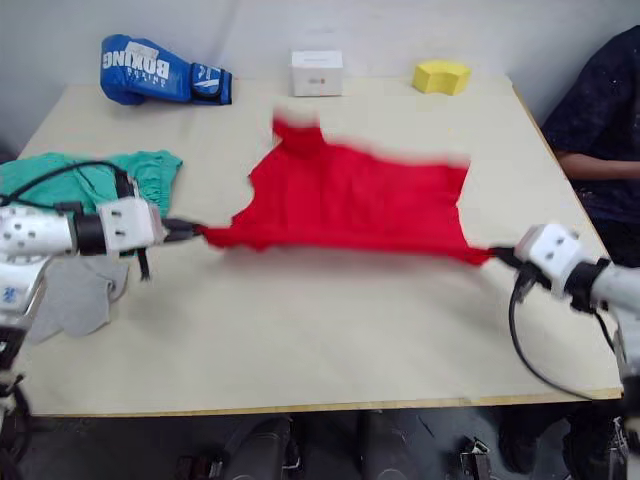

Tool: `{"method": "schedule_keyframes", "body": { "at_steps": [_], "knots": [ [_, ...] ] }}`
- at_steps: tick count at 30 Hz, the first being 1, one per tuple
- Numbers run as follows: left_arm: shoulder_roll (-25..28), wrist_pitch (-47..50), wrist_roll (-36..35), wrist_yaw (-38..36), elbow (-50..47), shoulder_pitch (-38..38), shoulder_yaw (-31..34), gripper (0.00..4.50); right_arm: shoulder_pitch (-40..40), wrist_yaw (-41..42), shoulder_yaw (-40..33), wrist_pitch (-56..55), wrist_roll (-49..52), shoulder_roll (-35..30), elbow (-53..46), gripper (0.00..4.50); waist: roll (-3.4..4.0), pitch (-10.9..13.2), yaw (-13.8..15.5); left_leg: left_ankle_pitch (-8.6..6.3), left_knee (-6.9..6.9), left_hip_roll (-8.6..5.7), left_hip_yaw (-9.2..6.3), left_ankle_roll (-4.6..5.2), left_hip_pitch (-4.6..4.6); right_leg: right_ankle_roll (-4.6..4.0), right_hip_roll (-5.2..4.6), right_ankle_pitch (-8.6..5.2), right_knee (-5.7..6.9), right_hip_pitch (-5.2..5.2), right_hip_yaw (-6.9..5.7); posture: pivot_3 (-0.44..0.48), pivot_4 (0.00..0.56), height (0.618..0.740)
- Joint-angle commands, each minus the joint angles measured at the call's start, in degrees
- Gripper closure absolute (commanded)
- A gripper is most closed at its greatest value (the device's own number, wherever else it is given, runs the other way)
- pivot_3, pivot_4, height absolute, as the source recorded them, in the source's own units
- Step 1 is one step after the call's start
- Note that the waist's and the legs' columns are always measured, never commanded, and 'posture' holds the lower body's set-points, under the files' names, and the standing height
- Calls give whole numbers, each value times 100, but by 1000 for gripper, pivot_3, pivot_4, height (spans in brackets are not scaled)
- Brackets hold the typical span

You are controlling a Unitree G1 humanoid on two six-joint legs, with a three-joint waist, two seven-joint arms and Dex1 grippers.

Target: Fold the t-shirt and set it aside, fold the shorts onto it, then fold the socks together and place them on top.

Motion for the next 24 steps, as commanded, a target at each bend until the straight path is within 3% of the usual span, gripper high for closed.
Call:
{"method": "schedule_keyframes", "body": {
  "at_steps": [1,3,5,7,9,12,17,24],
  "knots": [
    [257,1078,5,173,-1101,693,435,4500,505,322,-523,575,304,-405,-639,4491,-5,5,-2,-9,-36,1,-1,20,69,-5,-1,14,-31,63,2,0,150,740],
    [251,1695,-119,250,-1591,1053,572,4500,858,512,-625,803,394,-515,-842,4491,-3,6,1,-23,-68,28,-6,-16,176,-26,10,31,-102,187,-8,0,150,740],
    [366,2422,-459,48,-2140,1508,686,4500,1134,628,-634,887,320,-619,-935,4491,-5,0,8,-26,-90,52,-6,-22,205,-123,19,-11,-165,237,-15,0,150,740],
    [336,2769,-718,-7,-2508,1771,809,4500,1378,763,-627,1168,335,-725,-1057,4491,-2,-2,15,-24,-100,50,-2,-27,198,-115,11,-3,-167,226,-15,0,150,740],
    [268,3414,-1221,7,-2843,1886,971,4500,1538,695,-597,1167,211,-687,-1140,4491,-2,-2,46,-18,-109,46,0,-9,183,-33,7,42,-165,205,-20,0,150,740],
    [574,4063,-1375,-154,-3105,2180,983,4500,1590,438,-512,1227,-48,-627,-1114,4491,1,-4,51,5,-122,46,1,-50,129,-35,10,40,-162,142,-25,0,150,740],
    [679,4156,-1387,-132,-3277,2398,997,4500,2325,804,-502,1517,-94,-774,-1349,4491,2,-5,35,13,-136,48,3,-59,123,-38,22,37,-169,138,-28,0,150,740],
    [744,3737,-1217,-425,-2534,1809,735,4500,2144,643,-537,1494,-78,-734,-1368,4491,-7,-10,84,21,-128,42,5,-23,139,-36,13,68,-171,155,-23,0,150,740]
  ]
}}
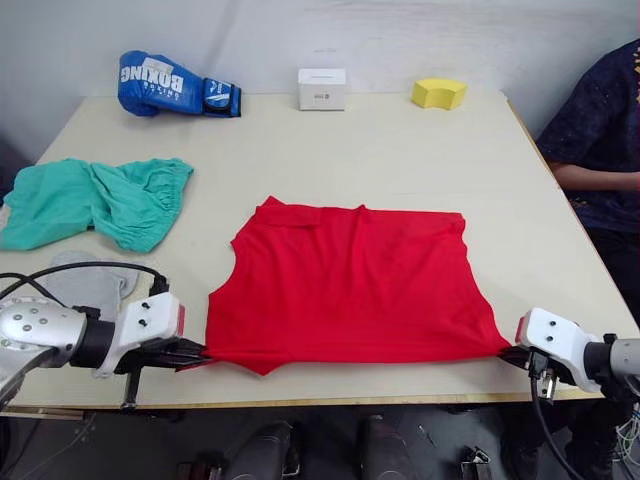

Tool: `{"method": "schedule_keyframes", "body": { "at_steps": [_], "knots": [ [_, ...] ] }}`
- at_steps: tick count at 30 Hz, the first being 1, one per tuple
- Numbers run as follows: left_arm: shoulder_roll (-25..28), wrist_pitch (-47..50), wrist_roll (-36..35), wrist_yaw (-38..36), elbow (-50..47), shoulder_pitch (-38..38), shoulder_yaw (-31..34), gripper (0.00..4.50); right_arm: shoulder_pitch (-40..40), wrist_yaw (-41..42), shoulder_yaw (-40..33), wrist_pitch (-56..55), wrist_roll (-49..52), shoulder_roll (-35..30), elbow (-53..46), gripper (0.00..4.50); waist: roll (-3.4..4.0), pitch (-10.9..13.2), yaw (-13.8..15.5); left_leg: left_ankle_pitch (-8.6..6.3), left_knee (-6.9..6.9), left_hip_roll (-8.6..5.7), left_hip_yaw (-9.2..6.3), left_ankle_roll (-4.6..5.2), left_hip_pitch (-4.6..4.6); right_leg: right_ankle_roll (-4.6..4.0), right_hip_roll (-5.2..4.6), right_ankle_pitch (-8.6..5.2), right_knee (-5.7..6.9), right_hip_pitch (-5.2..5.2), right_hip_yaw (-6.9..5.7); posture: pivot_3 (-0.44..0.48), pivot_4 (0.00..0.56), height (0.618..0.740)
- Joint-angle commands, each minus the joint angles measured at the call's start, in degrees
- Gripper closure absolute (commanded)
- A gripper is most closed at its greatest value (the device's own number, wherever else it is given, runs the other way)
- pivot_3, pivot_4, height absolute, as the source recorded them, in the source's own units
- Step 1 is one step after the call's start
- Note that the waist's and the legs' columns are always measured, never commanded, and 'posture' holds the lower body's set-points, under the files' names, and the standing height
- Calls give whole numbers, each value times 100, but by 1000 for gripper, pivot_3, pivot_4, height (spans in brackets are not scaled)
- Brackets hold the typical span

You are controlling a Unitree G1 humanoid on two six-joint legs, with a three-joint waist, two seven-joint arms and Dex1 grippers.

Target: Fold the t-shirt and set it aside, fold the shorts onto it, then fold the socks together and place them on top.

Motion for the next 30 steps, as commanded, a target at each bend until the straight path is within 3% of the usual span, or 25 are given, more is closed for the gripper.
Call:
{"method": "schedule_keyframes", "body": {
  "at_steps": [1,6,10,15,20,30],
  "knots": [
    [249,-411,272,-369,671,-360,-166,4500,-150,32,-91,115,-52,-104,117,4491,0,0,29,1,-2,0,1,-2,0,-2,-1,1,-1,-2,0,0,150,740],
    [229,-932,554,-963,1720,-1585,-927,4500,-514,338,-102,568,164,-297,251,4491,1,0,68,5,-13,0,5,3,-3,-9,0,-3,-2,-14,0,0,150,740],
    [-224,-1234,935,-1181,2520,-2672,-1609,4500,-696,595,71,599,112,-437,393,4491,4,-1,88,5,-9,0,5,4,-18,-8,2,-3,-2,-24,-5,0,150,740],
    [-746,-1499,1594,-1902,3570,-3757,-2596,4500,-1502,586,656,463,-15,-195,1106,4491,1,-1,71,4,29,-6,9,21,-41,10,6,8,4,-28,-5,0,150,740],
    [-1101,-1711,1886,-2040,4242,-4169,-2804,4500,-1864,560,904,312,-125,-141,1661,4491,1,-1,65,-3,82,-3,21,31,-57,18,8,5,43,-47,11,0,150,740],
    [-1630,-1520,1797,-1707,4596,-4102,-2506,4500,-2109,-30,842,55,-127,311,1959,4491,-6,-4,69,-10,95,-3,22,43,-60,19,3,6,59,-50,13,0,150,740]
  ]
}}
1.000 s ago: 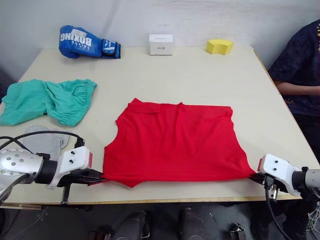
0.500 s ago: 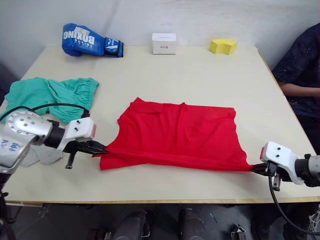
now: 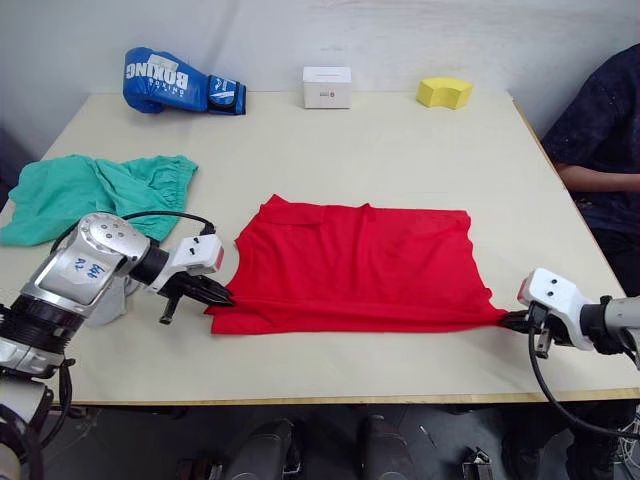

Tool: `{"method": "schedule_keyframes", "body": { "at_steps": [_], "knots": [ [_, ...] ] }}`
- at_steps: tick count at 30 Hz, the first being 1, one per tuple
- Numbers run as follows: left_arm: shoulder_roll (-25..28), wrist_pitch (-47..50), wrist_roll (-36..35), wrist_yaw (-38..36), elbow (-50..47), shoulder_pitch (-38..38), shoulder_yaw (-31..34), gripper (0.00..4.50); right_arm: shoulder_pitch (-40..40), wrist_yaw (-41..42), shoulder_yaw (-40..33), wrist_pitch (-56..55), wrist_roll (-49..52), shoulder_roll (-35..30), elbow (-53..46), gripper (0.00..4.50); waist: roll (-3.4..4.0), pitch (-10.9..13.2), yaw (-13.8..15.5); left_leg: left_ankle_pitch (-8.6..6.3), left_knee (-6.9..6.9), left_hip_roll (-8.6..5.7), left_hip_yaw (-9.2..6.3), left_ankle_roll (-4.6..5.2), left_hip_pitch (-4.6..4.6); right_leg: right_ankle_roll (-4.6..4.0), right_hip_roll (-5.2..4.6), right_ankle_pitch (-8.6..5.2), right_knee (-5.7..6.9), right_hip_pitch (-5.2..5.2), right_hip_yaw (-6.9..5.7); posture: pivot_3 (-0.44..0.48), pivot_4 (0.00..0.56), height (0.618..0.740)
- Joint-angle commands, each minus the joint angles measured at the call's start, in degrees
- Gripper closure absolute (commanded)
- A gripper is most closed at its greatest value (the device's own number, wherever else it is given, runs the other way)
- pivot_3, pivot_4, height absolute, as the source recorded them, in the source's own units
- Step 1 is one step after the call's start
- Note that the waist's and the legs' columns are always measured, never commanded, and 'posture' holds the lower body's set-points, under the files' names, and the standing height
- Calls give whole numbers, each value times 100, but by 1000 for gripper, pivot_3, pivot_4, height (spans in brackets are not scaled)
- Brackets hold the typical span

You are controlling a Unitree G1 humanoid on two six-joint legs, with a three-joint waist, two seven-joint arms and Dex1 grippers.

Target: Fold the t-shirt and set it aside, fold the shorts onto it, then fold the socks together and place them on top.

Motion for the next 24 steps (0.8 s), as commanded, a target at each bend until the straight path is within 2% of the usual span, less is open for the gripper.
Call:
{"method": "schedule_keyframes", "body": {
  "at_steps": [1,3,6,12,13,14,17,19,20,21,24],
  "knots": [
    [-69,208,-69,221,-26,104,389,4500,141,-451,-211,84,-47,268,-6,4491,-10,-6,0,0,0,0,-1,0,0,0,0,0,0,0,0,0,150,740],
    [-65,251,-53,252,-167,256,431,4500,249,-710,-376,124,-8,447,-113,4491,-19,-11,-18,0,0,0,-1,-1,2,0,-2,0,2,1,0,0,150,740],
    [-162,161,-14,747,-273,441,749,3789,609,-891,-843,410,274,593,-510,3872,-24,-15,-17,-2,-2,4,-1,-5,6,0,-1,0,6,2,2,0,150,740],
    [-386,351,-413,1761,-937,1244,1877,1925,1366,-1357,-2281,680,774,860,-1236,1837,-20,-15,23,-7,-9,0,-5,-6,1,0,-11,0,4,-3,0,0,150,740],
    [-508,376,-541,1966,-1045,1383,2146,1658,1428,-1315,-2564,769,1051,957,-1423,1469,-20,-16,16,-7,-12,-1,-4,-5,0,0,-12,0,1,-4,1,0,150,740],
    [-708,349,-801,2201,-1124,1539,2581,1647,1498,-1286,-2860,1004,1392,1048,-1670,1173,-20,-16,14,-9,-11,-1,-4,-6,2,0,-13,0,2,-2,1,0,150,740],
    [-943,550,-1523,2248,-1402,1995,3413,1647,1849,-1063,-3238,1344,1801,1093,-2231,1173,-19,-16,-7,-10,-15,4,-8,-8,4,2,-11,1,1,-2,-2,0,150,740],
    [-835,262,-1725,1787,-1720,2367,3473,2039,2007,-1023,-3211,1433,1918,1136,-2607,1137,-23,-19,-18,-12,-19,10,-8,-14,6,1,-4,1,-1,-2,-3,0,150,740],
    [-680,-225,-1626,1354,-1903,2643,3292,2269,2114,-975,-3062,1333,1872,1175,-2866,1594,-22,-19,-28,-12,-19,9,-7,-14,9,1,-4,1,-4,1,-2,0,150,740],
    [-564,-577,-1536,1062,-2015,2828,3150,2570,2185,-952,-2951,1262,1832,1197,-3041,1800,-21,-20,-43,-13,-23,9,-4,-15,9,1,-4,1,-8,0,0,0,150,740],
    [-527,-1110,-1256,801,-2228,2949,2531,3538,2578,-574,-1949,124,995,1230,-3428,2845,-9,-27,13,-17,-31,8,-2,-20,17,-3,-6,-1,-25,11,1,0,150,740]
  ]
}}
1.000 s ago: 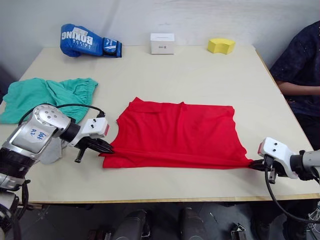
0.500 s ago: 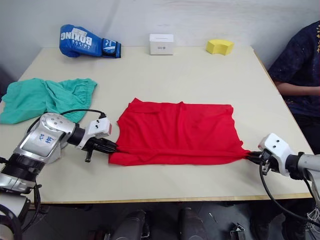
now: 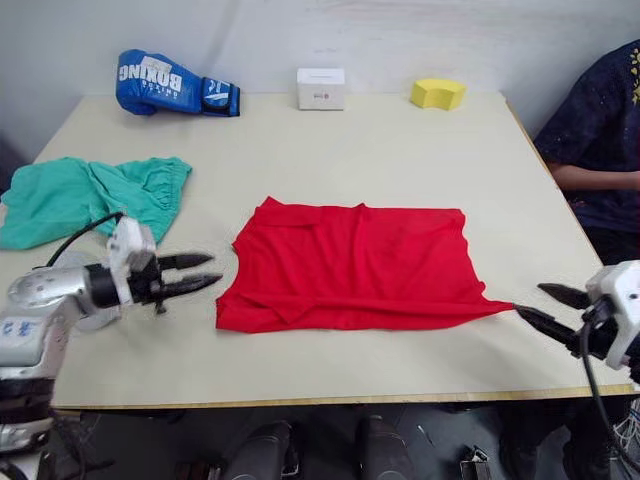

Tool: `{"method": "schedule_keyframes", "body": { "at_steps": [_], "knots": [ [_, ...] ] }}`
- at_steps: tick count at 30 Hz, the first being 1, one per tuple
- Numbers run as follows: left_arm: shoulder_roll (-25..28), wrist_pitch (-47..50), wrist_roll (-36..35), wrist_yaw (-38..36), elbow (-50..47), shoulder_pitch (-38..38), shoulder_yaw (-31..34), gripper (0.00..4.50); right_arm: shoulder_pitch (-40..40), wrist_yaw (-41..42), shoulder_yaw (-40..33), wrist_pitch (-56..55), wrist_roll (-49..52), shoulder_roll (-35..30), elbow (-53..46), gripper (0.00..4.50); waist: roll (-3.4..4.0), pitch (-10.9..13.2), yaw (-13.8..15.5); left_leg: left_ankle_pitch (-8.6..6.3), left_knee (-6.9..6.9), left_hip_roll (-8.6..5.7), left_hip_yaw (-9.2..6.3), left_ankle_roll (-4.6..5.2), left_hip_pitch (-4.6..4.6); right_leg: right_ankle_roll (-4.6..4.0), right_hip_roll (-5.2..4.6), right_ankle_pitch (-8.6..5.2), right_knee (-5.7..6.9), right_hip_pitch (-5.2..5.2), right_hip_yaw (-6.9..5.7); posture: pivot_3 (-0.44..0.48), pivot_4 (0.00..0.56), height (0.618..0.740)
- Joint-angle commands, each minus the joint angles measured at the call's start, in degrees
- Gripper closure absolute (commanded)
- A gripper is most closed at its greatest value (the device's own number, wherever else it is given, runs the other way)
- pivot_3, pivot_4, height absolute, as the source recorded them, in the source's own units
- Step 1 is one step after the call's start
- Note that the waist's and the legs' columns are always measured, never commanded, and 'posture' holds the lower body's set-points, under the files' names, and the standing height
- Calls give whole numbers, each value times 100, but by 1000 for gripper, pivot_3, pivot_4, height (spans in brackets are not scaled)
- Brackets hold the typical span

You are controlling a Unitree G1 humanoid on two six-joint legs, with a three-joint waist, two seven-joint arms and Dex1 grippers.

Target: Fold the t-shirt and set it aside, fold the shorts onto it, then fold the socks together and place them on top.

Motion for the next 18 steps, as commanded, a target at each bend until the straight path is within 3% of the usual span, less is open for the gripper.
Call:
{"method": "schedule_keyframes", "body": {
  "at_steps": [1,3,5,11,18],
  "knots": [
    [-61,-687,278,-268,-315,-6,-607,3867,228,343,963,-1113,-686,110,-475,3199,0,-1,60,-2,3,0,-4,-2,2,-1,-1,-1,-1,6,-4,0,150,740],
    [-166,-1001,502,-250,-224,-41,-917,4465,86,261,1275,-1300,-711,311,-352,3880,2,-1,71,-12,5,-3,-5,-18,1,1,-10,0,-5,13,-8,0,150,740],
    [-249,-1235,796,-240,-40,-86,-1288,4500,-159,252,1683,-1802,-1045,433,47,4482,3,-2,41,-14,10,-3,-3,-13,0,3,-12,2,-12,17,-7,0,150,740],
    [-592,-1494,1320,46,644,-683,-1812,4500,-885,166,2074,-2095,-1224,562,901,4482,4,-3,30,-4,8,-4,-2,21,-1,7,-12,6,-24,17,-10,0,150,740],
    [-846,-1465,1356,151,832,-905,-1978,4500,-1253,62,2161,-2033,-1198,602,1358,4482,6,-4,22,-9,11,-3,-1,20,-4,7,-10,5,-25,17,-14,0,150,740]
  ]
}}
